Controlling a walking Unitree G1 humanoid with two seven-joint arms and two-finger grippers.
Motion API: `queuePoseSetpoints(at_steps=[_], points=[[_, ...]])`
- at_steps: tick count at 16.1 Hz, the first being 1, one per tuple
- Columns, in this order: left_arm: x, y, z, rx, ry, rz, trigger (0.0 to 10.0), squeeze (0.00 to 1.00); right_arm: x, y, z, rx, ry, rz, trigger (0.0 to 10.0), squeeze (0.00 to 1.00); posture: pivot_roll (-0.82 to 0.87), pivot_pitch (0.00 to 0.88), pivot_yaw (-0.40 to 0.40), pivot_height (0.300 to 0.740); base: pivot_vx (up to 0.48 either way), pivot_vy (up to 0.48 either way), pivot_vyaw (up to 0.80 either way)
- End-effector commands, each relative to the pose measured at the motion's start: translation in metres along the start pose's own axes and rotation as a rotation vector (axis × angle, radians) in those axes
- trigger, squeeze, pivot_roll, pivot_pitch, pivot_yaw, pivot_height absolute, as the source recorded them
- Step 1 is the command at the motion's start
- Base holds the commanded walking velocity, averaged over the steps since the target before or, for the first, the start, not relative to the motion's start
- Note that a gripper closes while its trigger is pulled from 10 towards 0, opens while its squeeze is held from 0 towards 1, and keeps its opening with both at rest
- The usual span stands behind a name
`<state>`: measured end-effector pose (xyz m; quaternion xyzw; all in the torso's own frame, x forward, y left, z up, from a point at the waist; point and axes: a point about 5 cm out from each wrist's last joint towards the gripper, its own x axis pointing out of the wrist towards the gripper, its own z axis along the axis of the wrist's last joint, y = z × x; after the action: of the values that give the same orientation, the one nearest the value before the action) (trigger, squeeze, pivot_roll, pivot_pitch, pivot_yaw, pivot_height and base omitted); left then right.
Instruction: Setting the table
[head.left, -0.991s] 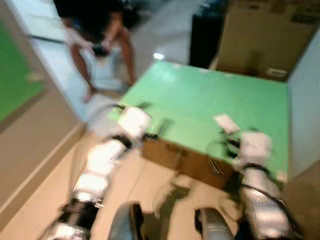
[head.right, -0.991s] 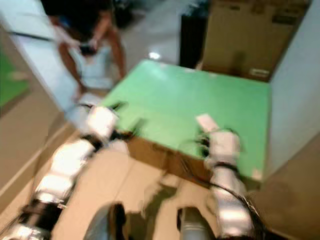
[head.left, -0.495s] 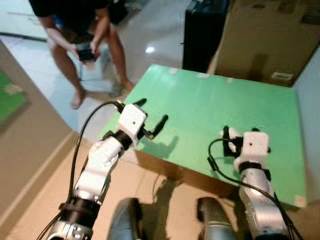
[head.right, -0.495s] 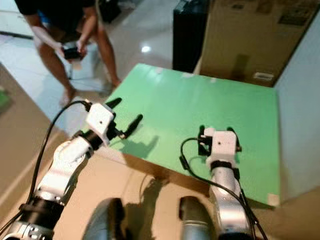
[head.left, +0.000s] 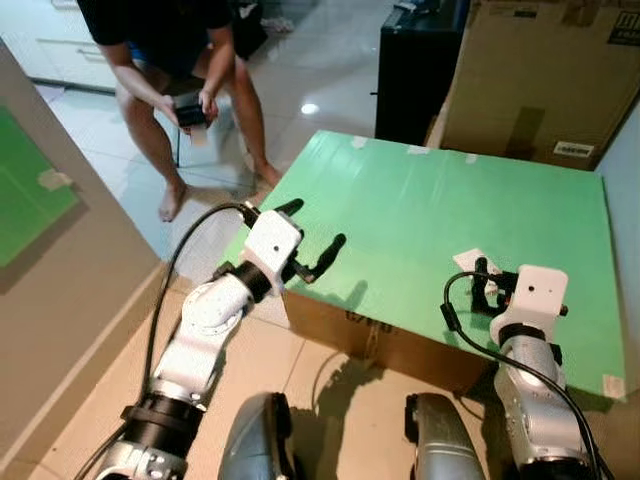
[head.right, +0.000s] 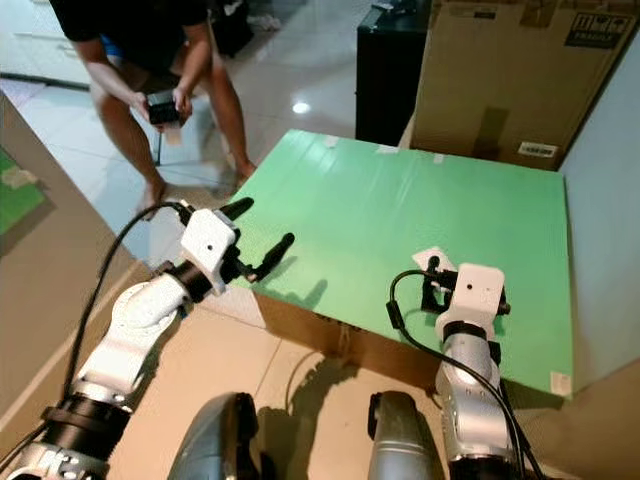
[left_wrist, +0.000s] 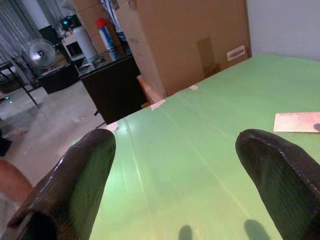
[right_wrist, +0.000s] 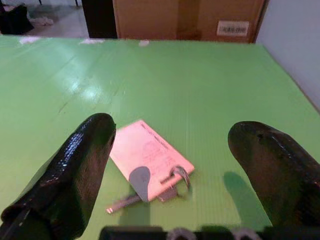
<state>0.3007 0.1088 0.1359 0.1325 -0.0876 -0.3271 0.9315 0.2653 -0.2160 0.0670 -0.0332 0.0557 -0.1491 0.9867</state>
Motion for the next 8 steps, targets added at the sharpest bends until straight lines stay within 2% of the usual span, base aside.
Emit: queuePoseSetpoints(at_steps=[1, 8], points=[[-0.004, 0.004, 0.001, 0.003, 0.005, 0.008, 10.0, 0.0, 0.003, 0.0, -0.001, 0.008, 0.019, -0.001, 10.0, 0.0, -0.2, 0.098, 0.13, 0.618, 0.0, 0.0, 0.0], [-0.033, 0.023, 0.006, 0.056, 0.058, 0.017, 10.0, 0.0, 0.01, -0.005, -0.015, 0.014, 0.064, -0.03, 10.0, 0.0, -0.1, 0.155, 0.181, 0.618, 0.0, 0.0, 0.0]])
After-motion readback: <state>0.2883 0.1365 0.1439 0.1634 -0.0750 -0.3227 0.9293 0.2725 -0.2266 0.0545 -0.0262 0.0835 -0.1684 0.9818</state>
